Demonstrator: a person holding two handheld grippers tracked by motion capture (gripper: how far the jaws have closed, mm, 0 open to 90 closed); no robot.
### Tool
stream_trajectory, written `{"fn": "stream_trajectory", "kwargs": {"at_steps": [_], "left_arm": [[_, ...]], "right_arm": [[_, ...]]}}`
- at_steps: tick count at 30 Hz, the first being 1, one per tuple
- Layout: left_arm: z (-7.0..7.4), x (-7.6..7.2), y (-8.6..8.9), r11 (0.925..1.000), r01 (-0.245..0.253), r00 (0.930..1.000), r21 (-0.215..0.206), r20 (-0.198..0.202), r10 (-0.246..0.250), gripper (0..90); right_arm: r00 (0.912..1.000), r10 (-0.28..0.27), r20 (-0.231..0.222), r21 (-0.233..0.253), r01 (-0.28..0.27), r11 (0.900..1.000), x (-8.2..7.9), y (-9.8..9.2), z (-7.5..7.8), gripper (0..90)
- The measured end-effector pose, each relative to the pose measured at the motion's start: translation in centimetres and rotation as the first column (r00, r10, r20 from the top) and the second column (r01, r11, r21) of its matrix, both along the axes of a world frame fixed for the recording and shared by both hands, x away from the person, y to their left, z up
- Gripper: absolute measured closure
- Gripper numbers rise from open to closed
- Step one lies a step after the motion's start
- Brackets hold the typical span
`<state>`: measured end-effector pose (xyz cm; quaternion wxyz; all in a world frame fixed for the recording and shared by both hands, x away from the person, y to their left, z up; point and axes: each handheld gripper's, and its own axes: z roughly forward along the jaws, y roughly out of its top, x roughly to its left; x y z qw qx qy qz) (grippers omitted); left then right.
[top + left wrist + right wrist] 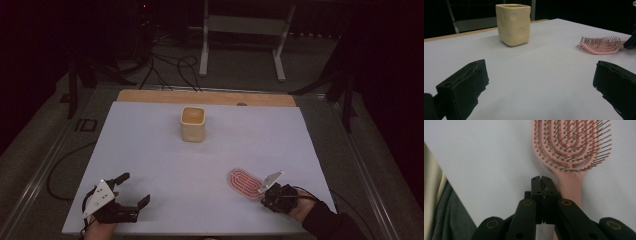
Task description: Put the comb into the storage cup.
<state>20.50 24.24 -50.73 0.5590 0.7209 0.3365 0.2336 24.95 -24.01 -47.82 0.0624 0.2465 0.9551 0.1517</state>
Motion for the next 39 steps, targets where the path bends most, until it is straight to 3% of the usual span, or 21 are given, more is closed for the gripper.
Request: {"fn": "stream_trajectory", "kwargs": {"at_steps": [6,10,20,23,25,27,28,39], "left_arm": [[0.0,0.0,0.0,1.0000,0.000,1.0000,0.001,0.000,0.000,0.2],[0.0,0.0,0.0,1.0000,-0.001,1.0000,0.002,-0.001,0.001,0.2],[0.0,0.0,-0.1,0.9999,0.002,1.0000,0.011,0.000,-0.002,0.2],[0.0,0.0,-0.1,1.0000,0.002,1.0000,0.005,0.000,-0.002,0.3],[0.0,0.0,-0.1,1.0000,0.001,1.0000,0.009,-0.001,-0.001,0.2],[0.0,0.0,-0.1,1.0000,0.002,1.0000,0.007,-0.001,-0.002,0.2],[0.0,0.0,-0.1,1.0000,0.002,1.0000,0.009,-0.001,-0.002,0.2],[0.0,0.0,-0.1,1.0000,0.001,1.0000,0.008,-0.001,-0.001,0.2]], "right_arm": [[0.9999,0.002,0.011,-0.001,-0.002,1.000,0.0,-0.5,0.9,86.8],[0.9998,0.006,0.019,0.001,-0.006,1.000,0.1,-1.1,1.7,80.4],[0.9999,-0.012,0.008,-0.009,0.013,1.000,0.7,-1.9,3.1,43.3],[0.9998,-0.020,-0.005,-0.016,0.020,1.000,0.9,-1.8,3.2,37.9],[1.0000,-0.002,-0.007,-0.023,0.002,1.000,1.3,-1.8,3.2,24.7],[0.9997,-0.005,-0.022,-0.023,0.004,1.000,1.5,-1.7,3.1,17.3],[0.9992,0.020,-0.034,-0.020,-0.021,1.000,1.6,-1.7,3.0,13.3],[0.9957,0.041,-0.083,-0.040,-0.044,0.998,2.7,-1.4,2.6,14.5]]}}
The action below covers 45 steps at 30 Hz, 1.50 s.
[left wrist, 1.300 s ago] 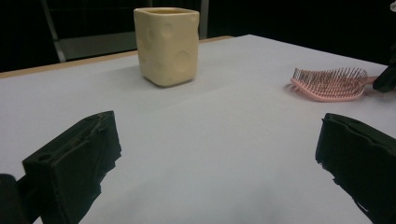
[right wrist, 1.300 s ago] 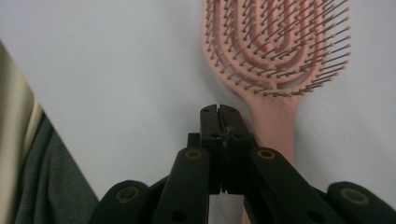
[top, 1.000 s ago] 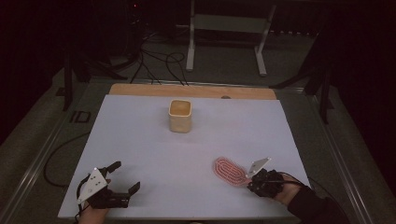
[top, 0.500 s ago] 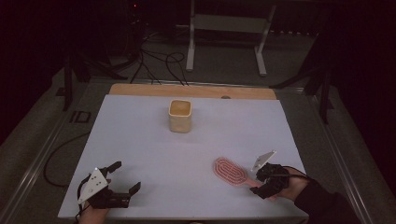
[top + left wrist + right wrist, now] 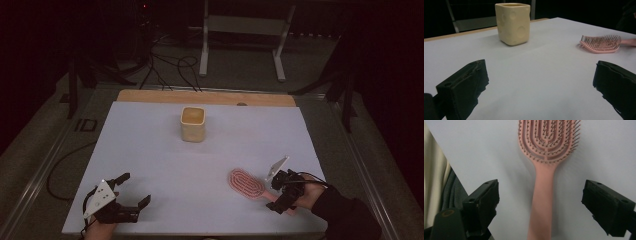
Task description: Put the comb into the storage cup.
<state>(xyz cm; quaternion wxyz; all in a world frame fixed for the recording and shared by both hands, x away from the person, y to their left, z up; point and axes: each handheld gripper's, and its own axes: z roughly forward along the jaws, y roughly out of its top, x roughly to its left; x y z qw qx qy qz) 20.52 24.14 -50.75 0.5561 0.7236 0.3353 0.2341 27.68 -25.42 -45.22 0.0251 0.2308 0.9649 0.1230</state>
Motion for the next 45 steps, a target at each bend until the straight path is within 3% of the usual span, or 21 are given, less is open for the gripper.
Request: {"fn": "stream_trajectory", "kwargs": {"at_steps": [2,3,11,22,27,37,45], "left_arm": [[0.0,0.0,0.0,1.0000,0.000,1.0000,0.001,0.000,0.000,0.2],[0.0,0.0,0.0,1.0000,0.000,1.0000,0.002,0.000,0.000,0.2],[0.0,0.0,0.0,1.0000,0.000,1.0000,-0.003,0.001,0.000,0.2],[0.0,0.0,0.0,1.0000,0.001,1.0000,-0.003,0.001,-0.001,0.2],[0.0,0.0,0.0,1.0000,0.000,1.0000,0.000,0.000,0.000,0.2],[0.0,0.0,0.1,1.0000,0.000,1.0000,0.001,0.001,0.000,0.2],[0.0,0.0,0.0,1.0000,0.000,1.0000,-0.003,-0.001,0.000,0.2]], "right_arm": [[1.0000,0.000,-0.008,0.002,0.000,1.000,0.1,0.0,-0.1,14.5],[0.9995,-0.008,-0.032,0.014,0.008,1.000,0.3,0.1,-0.3,14.5],[0.9993,-0.019,-0.033,-0.009,0.019,1.000,0.5,0.6,-0.8,15.1],[0.9992,-0.028,-0.028,-0.062,0.026,0.998,0.9,1.3,-1.4,48.9],[0.9989,-0.038,-0.030,-0.083,0.035,0.996,1.1,1.6,-2.0,57.0],[0.9966,-0.072,-0.040,-0.106,0.068,0.992,1.3,1.9,-2.6,63.6],[0.9969,-0.070,-0.034,-0.121,0.066,0.990,1.3,2.1,-3.0,65.7]]}}
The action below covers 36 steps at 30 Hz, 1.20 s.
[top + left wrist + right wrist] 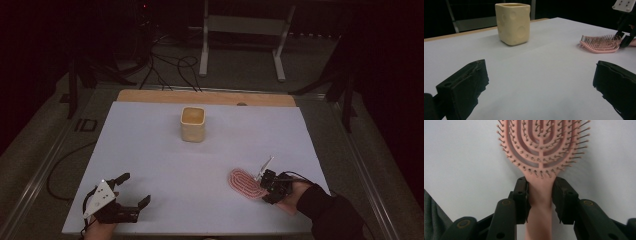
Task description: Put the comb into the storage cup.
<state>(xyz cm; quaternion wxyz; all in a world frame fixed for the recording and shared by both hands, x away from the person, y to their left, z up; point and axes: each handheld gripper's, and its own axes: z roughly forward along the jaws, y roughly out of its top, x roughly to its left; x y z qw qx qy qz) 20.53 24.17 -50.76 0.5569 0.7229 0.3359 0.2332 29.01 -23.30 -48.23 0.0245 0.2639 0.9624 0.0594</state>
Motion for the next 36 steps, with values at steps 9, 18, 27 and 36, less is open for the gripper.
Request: {"fn": "stream_trajectory", "kwargs": {"at_steps": [9,18,27,36], "left_arm": [[0.0,0.0,0.0,1.0000,0.000,1.0000,0.004,-0.003,0.000,0.2],[-0.1,0.0,0.0,1.0000,0.001,1.0000,-0.002,-0.006,-0.001,0.2],[-0.1,0.1,0.1,1.0000,0.000,1.0000,-0.004,-0.009,0.000,0.3],[-0.1,0.1,0.1,0.9999,-0.001,0.9999,-0.013,-0.014,0.001,0.2]], "right_arm": [[0.9999,-0.005,-0.011,-0.018,0.005,1.000,0.1,0.3,-0.4,67.6],[0.9998,-0.017,0.012,-0.018,0.017,1.000,-0.3,0.3,-0.5,69.6],[0.9991,-0.023,0.035,-0.008,0.023,1.000,-0.7,0.2,-0.5,70.1],[0.9967,-0.060,0.054,0.053,0.057,0.997,-0.9,-0.5,-0.5,70.3]]}}
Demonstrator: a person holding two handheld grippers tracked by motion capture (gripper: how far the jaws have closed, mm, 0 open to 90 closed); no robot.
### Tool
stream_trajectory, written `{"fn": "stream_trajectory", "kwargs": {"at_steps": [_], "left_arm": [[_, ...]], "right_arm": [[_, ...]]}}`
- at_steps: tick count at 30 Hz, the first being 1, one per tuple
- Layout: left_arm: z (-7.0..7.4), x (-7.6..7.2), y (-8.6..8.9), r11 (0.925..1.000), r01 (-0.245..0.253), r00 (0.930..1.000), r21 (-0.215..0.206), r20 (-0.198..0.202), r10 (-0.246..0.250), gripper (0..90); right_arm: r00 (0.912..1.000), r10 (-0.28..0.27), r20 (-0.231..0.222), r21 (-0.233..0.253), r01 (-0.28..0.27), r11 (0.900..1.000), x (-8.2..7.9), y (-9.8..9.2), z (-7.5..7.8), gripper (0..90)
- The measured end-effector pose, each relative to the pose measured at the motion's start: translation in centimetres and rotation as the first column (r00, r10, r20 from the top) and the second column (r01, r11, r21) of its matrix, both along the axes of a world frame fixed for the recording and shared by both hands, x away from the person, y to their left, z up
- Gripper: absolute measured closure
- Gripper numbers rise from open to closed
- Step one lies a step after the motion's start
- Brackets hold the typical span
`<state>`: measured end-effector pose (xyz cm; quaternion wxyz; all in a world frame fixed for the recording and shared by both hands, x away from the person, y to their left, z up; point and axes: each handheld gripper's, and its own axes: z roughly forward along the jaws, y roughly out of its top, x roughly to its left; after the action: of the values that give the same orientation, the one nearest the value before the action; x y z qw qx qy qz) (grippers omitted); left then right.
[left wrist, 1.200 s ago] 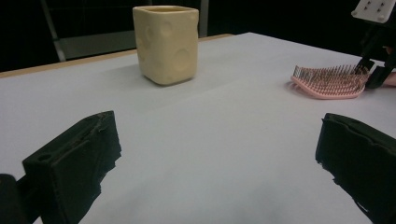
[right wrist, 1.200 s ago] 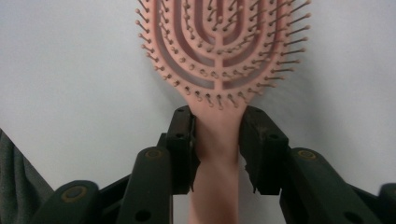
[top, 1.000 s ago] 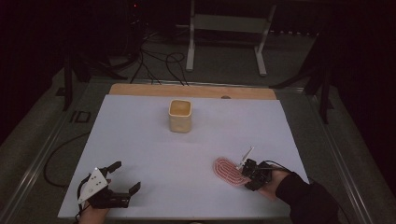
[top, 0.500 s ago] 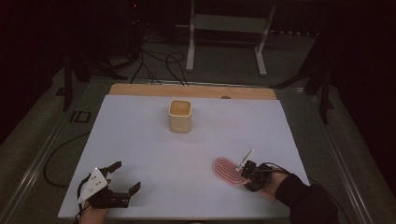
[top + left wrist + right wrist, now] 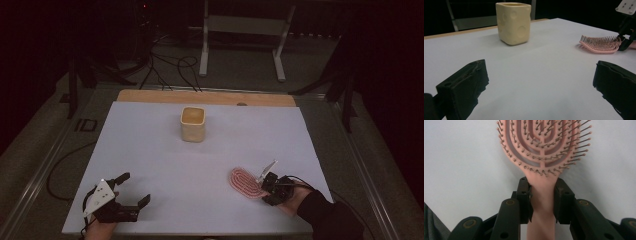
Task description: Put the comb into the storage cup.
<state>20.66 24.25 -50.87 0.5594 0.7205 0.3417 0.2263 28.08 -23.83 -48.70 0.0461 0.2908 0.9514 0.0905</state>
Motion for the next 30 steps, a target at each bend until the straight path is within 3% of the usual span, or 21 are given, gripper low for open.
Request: {"fn": "stream_trajectory", "kwargs": {"at_steps": [12,15,19,23,30], "left_arm": [[0.0,0.0,0.0,1.0000,-0.001,1.0000,0.000,-0.001,0.001,0.2],[0.0,0.0,0.1,1.0000,0.000,1.0000,-0.002,-0.001,0.000,0.2],[0.0,0.0,0.0,1.0000,-0.001,1.0000,0.000,-0.001,0.001,0.2],[0.0,0.1,0.0,1.0000,0.000,1.0000,-0.003,-0.003,0.000,0.2],[0.0,0.0,0.1,1.0000,-0.001,1.0000,-0.002,-0.003,0.001,0.3]], "right_arm": [[0.9980,-0.023,0.059,0.109,0.017,0.994,0.1,0.9,0.8,70.4],[0.9969,-0.029,0.073,0.164,0.016,0.986,0.0,1.1,1.3,70.4],[0.9943,-0.043,0.098,0.195,0.023,0.980,0.1,1.2,1.6,70.4],[0.9871,-0.070,0.144,0.251,0.032,0.967,0.0,1.2,2.0,70.4],[0.9672,-0.128,0.220,0.377,0.036,0.925,-0.3,1.3,2.4,70.4]]}}
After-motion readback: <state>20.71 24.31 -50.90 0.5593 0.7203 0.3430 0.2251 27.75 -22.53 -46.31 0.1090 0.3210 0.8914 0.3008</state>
